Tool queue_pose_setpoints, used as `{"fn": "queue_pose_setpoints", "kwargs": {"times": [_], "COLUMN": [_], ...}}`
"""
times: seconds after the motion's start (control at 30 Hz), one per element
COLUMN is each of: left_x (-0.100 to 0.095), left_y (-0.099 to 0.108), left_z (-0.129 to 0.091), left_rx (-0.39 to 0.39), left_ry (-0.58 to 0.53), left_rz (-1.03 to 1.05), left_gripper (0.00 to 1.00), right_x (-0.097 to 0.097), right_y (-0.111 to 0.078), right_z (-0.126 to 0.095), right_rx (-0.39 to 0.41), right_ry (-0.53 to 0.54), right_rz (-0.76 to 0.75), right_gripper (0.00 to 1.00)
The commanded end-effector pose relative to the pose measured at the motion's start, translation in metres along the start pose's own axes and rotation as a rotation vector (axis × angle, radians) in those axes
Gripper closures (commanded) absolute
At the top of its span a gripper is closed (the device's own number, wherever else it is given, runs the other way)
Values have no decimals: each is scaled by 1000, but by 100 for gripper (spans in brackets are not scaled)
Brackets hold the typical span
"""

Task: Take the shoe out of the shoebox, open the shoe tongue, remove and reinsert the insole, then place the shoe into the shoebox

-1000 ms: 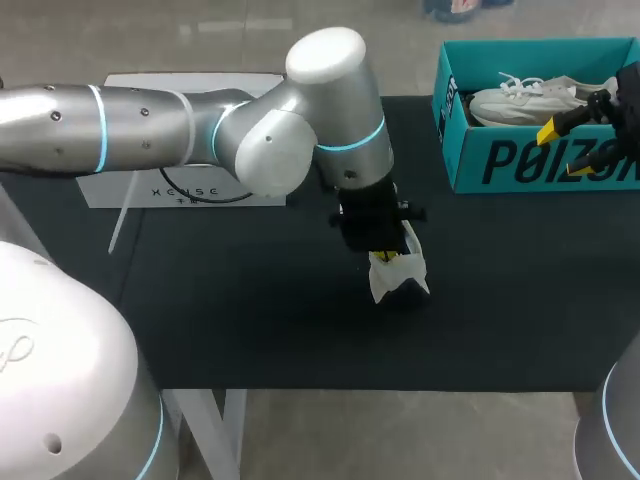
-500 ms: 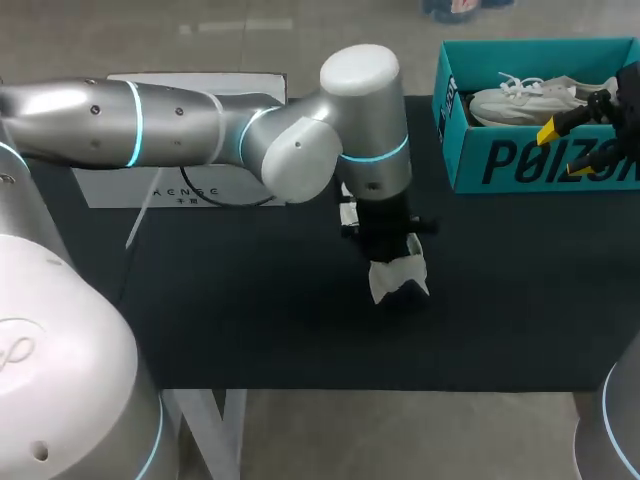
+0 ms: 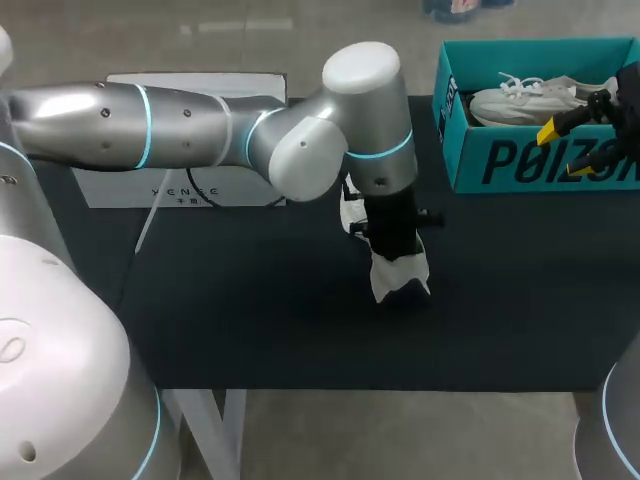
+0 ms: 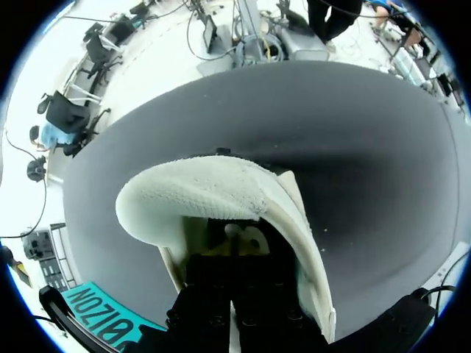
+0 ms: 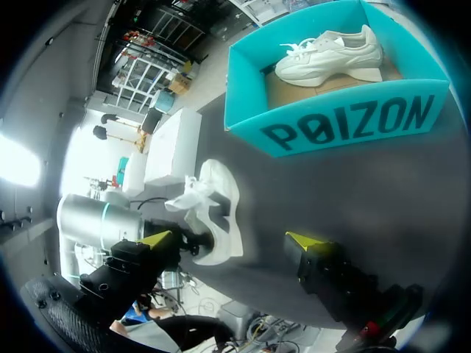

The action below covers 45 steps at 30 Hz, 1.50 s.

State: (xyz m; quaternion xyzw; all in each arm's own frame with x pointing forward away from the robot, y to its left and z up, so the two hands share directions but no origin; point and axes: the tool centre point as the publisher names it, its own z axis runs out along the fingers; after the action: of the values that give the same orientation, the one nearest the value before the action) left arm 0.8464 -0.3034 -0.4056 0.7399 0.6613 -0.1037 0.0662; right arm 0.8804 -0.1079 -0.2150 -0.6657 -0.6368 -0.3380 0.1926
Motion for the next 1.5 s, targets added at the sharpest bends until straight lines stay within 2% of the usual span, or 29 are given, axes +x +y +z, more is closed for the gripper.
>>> {"fn": "queue_pose_setpoints", "kwargs": {"times": [0.03, 0.23, 0.47, 0.53, 0.6, 0.63, 0.8, 1.3, 1.5], "left_x": [1, 9, 18, 17, 16, 16, 17, 29, 36], "left_y": [16, 37, 53, 54, 52, 51, 55, 49, 58], "left_z": [-10, -18, -19, -24, -31, -34, -45, -67, -72], "left_rx": [-16, -46, -76, -83, -71, -65, -103, -62, -80], "left_ry": [35, 58, 80, 76, 78, 80, 118, 233, 248], "left_rz": [1, -9, -36, -43, -59, -64, -93, -163, -175], "left_gripper": [100, 100, 100, 56, 21, 0, 0, 0, 0], "right_x": [0, 0, 0, 0, 0, 0, 0, 0, 0], "right_y": [0, 0, 0, 0, 0, 0, 0, 0, 0], "right_z": [0, 0, 0, 0, 0, 0, 0, 0, 0], "right_rx": [0, 0, 0, 0, 0, 0, 0, 0, 0], "right_ry": [-2, -2, -2, -2, -2, -2, -2, -2, -2], "right_rz": [1, 1, 1, 1, 1, 1, 1, 1, 1], "right_gripper": [0, 0, 0, 0, 0, 0, 0, 0, 0]}}
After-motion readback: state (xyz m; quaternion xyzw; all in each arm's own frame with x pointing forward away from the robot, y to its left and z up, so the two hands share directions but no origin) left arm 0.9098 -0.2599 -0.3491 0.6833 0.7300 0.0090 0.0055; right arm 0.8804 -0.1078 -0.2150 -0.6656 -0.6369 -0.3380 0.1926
